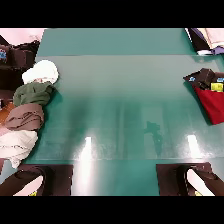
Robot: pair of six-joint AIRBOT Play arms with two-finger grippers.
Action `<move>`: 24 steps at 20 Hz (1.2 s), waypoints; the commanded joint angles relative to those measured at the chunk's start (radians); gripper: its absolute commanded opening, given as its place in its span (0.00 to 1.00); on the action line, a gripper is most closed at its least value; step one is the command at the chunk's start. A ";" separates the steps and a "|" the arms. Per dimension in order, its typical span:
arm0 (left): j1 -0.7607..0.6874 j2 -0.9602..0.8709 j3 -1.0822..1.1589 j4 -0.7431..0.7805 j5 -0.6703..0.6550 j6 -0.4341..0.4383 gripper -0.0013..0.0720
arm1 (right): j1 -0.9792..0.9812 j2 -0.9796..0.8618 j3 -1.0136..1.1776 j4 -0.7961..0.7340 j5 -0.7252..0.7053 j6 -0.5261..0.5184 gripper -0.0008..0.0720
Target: Fold the shirts.
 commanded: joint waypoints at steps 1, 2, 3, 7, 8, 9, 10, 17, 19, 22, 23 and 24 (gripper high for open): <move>0.001 0.000 0.000 0.000 0.001 0.000 0.06 | 0.003 0.001 0.001 0.000 0.000 -0.001 0.04; 0.001 0.000 0.000 0.000 0.001 0.000 0.06 | 0.003 0.001 0.001 0.000 0.002 -0.001 0.04; 0.001 0.000 0.000 0.000 0.001 0.000 0.06 | 0.003 0.001 0.001 0.000 0.002 -0.001 0.04; 0.001 0.000 0.000 0.000 0.001 0.000 0.06 | 0.003 0.001 0.001 0.000 -0.002 -0.001 0.04; 0.001 0.000 0.000 0.000 0.001 0.000 0.06 | 0.003 0.001 0.001 0.000 -0.003 -0.001 0.04; 0.001 0.000 0.000 0.000 0.001 0.000 0.06 | 0.003 0.001 0.001 0.000 -0.002 -0.001 0.04; 0.001 0.000 0.000 0.000 0.001 0.000 0.06 | 0.003 0.001 0.001 0.000 -0.002 -0.001 0.04; 0.001 -0.001 0.000 0.000 0.128 0.001 0.06 | 0.003 0.001 0.001 0.000 -0.002 -0.001 0.04; 0.001 -0.001 0.000 0.021 0.144 0.002 0.06 | 0.003 0.001 0.001 0.000 -0.001 -0.001 0.04; 0.001 -0.015 -0.001 0.100 0.201 0.008 0.76 | 0.003 0.001 0.001 0.000 0.003 -0.001 0.04; 0.001 -0.037 -0.001 0.146 0.208 0.008 0.85 | 0.003 0.001 0.001 0.000 0.003 -0.001 0.04; 0.001 -0.072 -0.001 0.208 0.203 0.008 0.85 | 0.003 0.001 0.001 0.000 0.006 -0.001 0.04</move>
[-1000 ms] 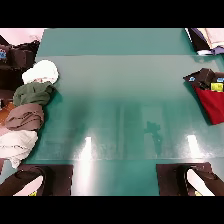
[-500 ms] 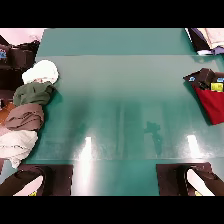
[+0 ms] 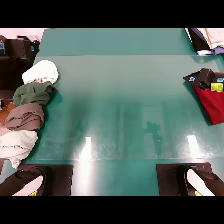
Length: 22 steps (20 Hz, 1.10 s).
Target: Fold the shirts.
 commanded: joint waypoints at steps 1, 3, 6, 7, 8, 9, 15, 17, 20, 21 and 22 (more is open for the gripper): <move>0.001 -0.087 0.000 0.183 0.031 0.005 0.85 | 0.001 0.001 0.001 0.000 0.013 0.000 0.04; 0.014 -0.199 0.000 0.285 0.056 -0.006 0.85 | 0.001 0.001 0.001 0.000 0.031 0.000 0.04; 0.101 -0.384 0.000 0.285 0.138 -0.056 0.86 | 0.001 0.001 0.001 -0.010 0.064 0.000 0.04; 0.132 -0.435 0.000 0.285 0.165 -0.070 0.86 | 0.001 0.000 0.000 -0.011 0.073 0.000 0.04; 0.158 -0.484 0.000 0.285 0.199 -0.077 0.86 | 0.001 0.001 0.001 -0.011 0.074 0.000 0.04; 0.177 -0.524 0.000 0.285 0.232 -0.077 0.86 | 0.001 0.001 0.001 -0.012 0.074 0.000 0.04; 0.206 -0.642 0.003 0.284 0.498 -0.074 0.85 | 0.001 0.001 0.000 -0.018 0.074 0.000 0.04; 0.206 -0.665 0.003 0.286 0.545 -0.074 0.85 | 0.001 0.000 0.000 -0.017 0.074 0.000 0.04; 0.206 -0.714 0.005 0.286 0.540 -0.074 0.85 | 0.001 0.001 0.000 -0.017 0.074 0.000 0.04; 0.206 -0.727 0.005 0.286 0.541 -0.078 0.85 | 0.001 0.001 0.000 -0.017 0.074 0.000 0.04; 0.206 -0.736 0.005 0.285 0.543 -0.082 0.85 | 0.001 0.001 0.000 -0.017 0.074 0.000 0.04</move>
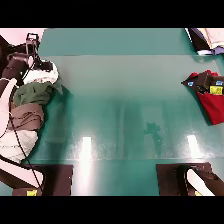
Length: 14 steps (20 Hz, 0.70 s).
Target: Fold the shirts.
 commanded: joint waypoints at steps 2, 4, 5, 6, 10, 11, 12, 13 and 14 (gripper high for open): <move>0.001 -0.045 0.001 0.000 0.027 -0.006 0.85 | 0.001 0.001 0.000 0.001 0.000 0.000 0.04; 0.001 -0.044 0.009 0.000 0.013 -0.006 0.37 | 0.001 0.001 0.000 0.001 0.000 0.000 0.04; 0.001 -0.043 0.024 -0.009 -0.006 -0.005 0.07 | 0.001 0.001 0.000 0.001 0.000 0.000 0.04; 0.000 -0.042 0.050 -0.026 -0.029 -0.006 0.06 | 0.001 0.001 0.000 0.001 0.000 0.000 0.04; -0.041 -0.040 0.286 -0.038 -0.219 0.041 0.06 | 0.001 0.001 0.001 0.007 -0.009 0.000 0.04; -0.061 -0.029 0.362 -0.047 -0.259 0.072 0.06 | 0.001 0.001 0.001 0.021 -0.018 0.000 0.04; -0.079 -0.008 0.420 -0.075 -0.274 0.094 0.06 | 0.001 0.001 0.002 0.050 -0.031 0.000 0.04; -0.100 0.025 0.473 -0.129 -0.282 0.121 0.06 | -0.002 0.001 0.009 0.077 -0.047 0.000 0.04; -0.119 0.066 0.502 -0.192 -0.282 0.163 0.06 | -0.001 0.001 0.026 0.091 -0.061 0.000 0.04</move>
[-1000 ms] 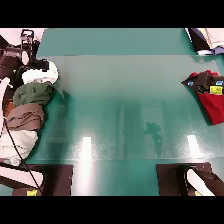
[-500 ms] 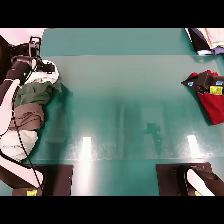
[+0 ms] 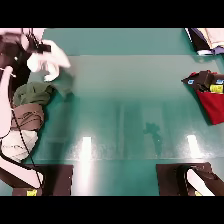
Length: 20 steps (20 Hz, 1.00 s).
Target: Fold the shirts.
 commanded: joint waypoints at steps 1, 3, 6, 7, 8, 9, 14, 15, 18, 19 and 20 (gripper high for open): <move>-0.067 0.119 0.138 -0.184 -0.067 0.138 0.06 | -0.001 0.001 0.049 0.051 -0.045 0.000 0.04; -0.112 0.234 0.138 -0.317 -0.109 0.221 0.06 | -0.001 0.001 0.133 0.050 -0.066 0.000 0.04; -0.186 0.393 0.138 -0.507 -0.229 0.332 0.06 | -0.001 0.000 0.276 0.048 -0.109 0.000 0.04; -0.213 0.433 0.138 -0.569 -0.266 0.350 0.06 | -0.001 0.000 0.323 0.048 -0.114 0.000 0.04; -0.246 0.471 0.138 -0.632 -0.296 0.369 0.06 | -0.001 0.000 0.365 0.047 -0.115 0.000 0.04; -0.280 0.497 0.138 -0.681 -0.322 0.393 0.06 | -0.001 0.000 0.398 0.047 -0.114 0.000 0.04; -0.451 0.515 0.013 -0.739 -0.452 0.412 0.06 | -0.001 0.001 0.506 0.048 -0.051 0.000 0.04; -0.468 0.514 -0.056 -0.739 -0.468 0.412 0.06 | -0.001 0.001 0.516 0.049 -0.031 0.000 0.04; -0.478 0.514 -0.315 -0.719 -0.459 0.427 0.06 | -0.001 0.003 0.520 0.049 0.034 0.000 0.04; -0.478 0.514 -0.394 -0.694 -0.431 0.427 0.06 | -0.001 0.003 0.520 0.048 0.051 0.000 0.04; -0.478 0.514 -0.475 -0.666 -0.380 0.427 0.06 | -0.001 0.003 0.520 0.048 0.063 0.000 0.04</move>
